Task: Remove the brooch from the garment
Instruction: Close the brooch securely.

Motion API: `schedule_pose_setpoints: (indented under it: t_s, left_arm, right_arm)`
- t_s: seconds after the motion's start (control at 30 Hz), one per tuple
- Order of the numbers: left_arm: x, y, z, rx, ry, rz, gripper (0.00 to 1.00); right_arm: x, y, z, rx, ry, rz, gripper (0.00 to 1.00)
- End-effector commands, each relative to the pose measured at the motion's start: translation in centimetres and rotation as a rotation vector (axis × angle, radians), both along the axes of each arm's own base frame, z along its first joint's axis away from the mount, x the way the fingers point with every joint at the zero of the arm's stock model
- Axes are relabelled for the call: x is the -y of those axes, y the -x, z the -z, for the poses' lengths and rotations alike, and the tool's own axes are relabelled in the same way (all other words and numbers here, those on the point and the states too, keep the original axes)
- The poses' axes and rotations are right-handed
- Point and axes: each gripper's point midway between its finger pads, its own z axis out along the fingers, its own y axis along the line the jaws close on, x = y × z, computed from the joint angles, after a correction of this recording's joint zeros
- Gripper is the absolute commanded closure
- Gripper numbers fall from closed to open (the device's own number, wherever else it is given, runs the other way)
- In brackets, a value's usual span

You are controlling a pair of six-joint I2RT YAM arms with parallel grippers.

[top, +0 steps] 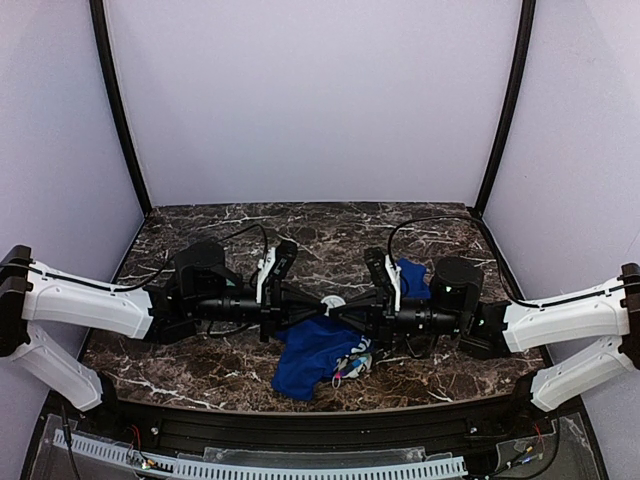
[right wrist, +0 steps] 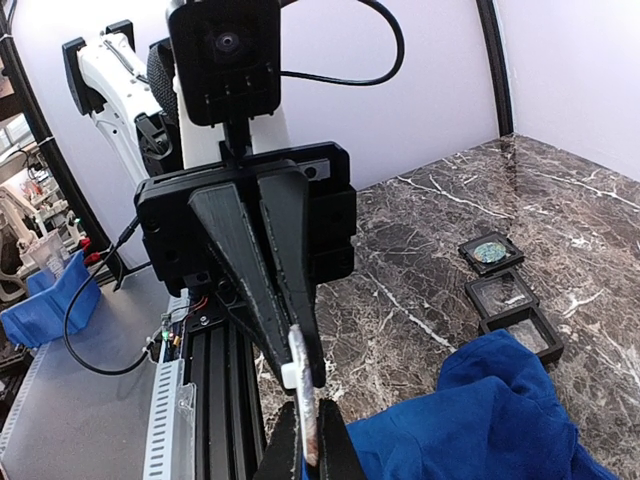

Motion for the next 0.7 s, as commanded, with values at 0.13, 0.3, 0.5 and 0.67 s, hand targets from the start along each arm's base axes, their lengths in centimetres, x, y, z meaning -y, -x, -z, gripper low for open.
schedule_pose_setpoints:
  t_s: [0.13,0.3,0.5,0.67]
  left_arm:
    - [-1.5,1.4,1.0,-0.029,-0.034,0.047,0.99]
    - [-1.5,1.7,0.9,-0.026,-0.03,0.066,0.99]
    - [-1.7,1.2,1.0,-0.02,-0.035,0.033,0.99]
    - [-1.7,0.3,1.4,-0.032,-0.044,-0.001,0.99]
  right_arm:
    - [3.9,-6.5,0.4,-0.048,-0.004,0.331,1.0]
    - [4.2,-7.5,0.8,-0.078,0.001,0.367,1.0]
    - [4.4,-7.4,0.8,-0.072,-0.011,0.363,1.0]
    - [3.5,-6.1,0.3,-0.026,-0.015,0.266,0.9]
